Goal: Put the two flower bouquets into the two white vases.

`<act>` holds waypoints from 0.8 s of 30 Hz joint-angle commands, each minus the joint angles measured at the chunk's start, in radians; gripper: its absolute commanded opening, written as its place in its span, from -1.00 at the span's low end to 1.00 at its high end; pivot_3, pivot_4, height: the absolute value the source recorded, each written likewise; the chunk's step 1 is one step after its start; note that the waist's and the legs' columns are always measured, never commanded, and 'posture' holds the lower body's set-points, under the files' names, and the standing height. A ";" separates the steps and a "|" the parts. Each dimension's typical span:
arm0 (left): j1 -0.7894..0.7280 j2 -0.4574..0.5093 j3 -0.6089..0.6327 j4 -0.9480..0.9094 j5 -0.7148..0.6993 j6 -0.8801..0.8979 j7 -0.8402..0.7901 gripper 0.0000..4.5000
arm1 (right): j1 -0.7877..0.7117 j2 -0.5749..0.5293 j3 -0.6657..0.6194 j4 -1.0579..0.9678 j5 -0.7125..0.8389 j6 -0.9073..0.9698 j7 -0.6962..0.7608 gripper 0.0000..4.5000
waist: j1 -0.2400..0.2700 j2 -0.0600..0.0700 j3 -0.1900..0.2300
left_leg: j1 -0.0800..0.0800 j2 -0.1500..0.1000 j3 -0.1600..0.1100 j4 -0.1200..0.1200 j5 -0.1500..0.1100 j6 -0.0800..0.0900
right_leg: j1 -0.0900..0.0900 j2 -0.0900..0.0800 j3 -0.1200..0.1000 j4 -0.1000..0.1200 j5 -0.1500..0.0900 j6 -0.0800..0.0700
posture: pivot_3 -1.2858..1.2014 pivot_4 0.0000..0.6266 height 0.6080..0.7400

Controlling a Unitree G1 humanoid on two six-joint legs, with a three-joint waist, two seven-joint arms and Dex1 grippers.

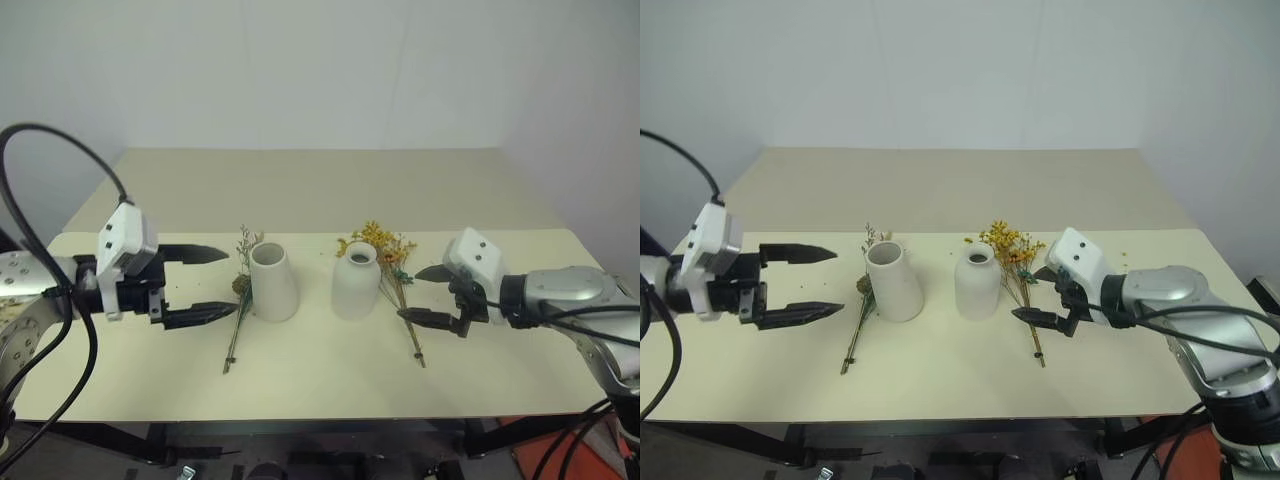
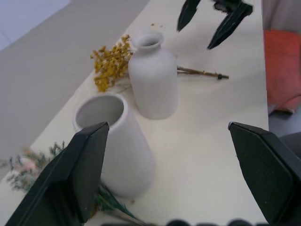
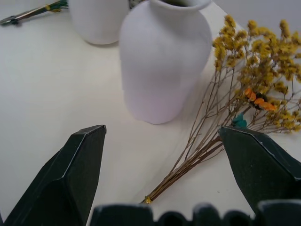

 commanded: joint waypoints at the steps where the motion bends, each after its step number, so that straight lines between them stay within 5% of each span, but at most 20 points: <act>1: -0.213 -0.009 -0.163 0.083 0.085 0.034 -0.016 0.97 | -0.079 0.017 0.035 0.029 0.021 0.131 -0.038 1.00 | 0.000 0.000 0.000 | 0.000 0.000 0.000 0.000 0.000 0.000 | 0.000 0.000 0.000 0.000 0.000 0.000 | 0.03 -0.52 1.00; 8: -0.603 -0.171 -0.406 0.289 0.206 0.061 -0.116 0.97 | -0.222 0.071 0.145 0.136 -0.005 0.363 -0.132 1.00 | -0.007 0.000 0.000 | -0.004 -0.001 0.000 0.001 0.000 0.000 | -0.002 0.000 0.000 0.000 0.002 -0.003 | 0.03 -0.52 1.00; 20: -0.735 -0.302 -0.502 0.351 0.301 0.090 -0.167 0.97 | -0.317 0.164 0.261 0.319 -0.049 0.476 -0.217 1.00 | -0.026 0.000 0.000 | -0.005 -0.001 -0.001 0.001 0.000 0.001 | -0.005 0.000 0.000 0.000 0.002 -0.003 | 0.03 -0.52 1.00; 24: -0.726 -0.320 -0.505 0.310 0.300 0.118 -0.168 1.00 | -0.314 0.171 0.318 0.351 -0.061 0.437 -0.198 0.56 | -0.029 0.000 0.000 | -0.005 -0.001 -0.001 0.001 0.000 0.001 | -0.005 0.000 0.000 0.001 0.002 -0.003 | 0.03 -0.52 1.00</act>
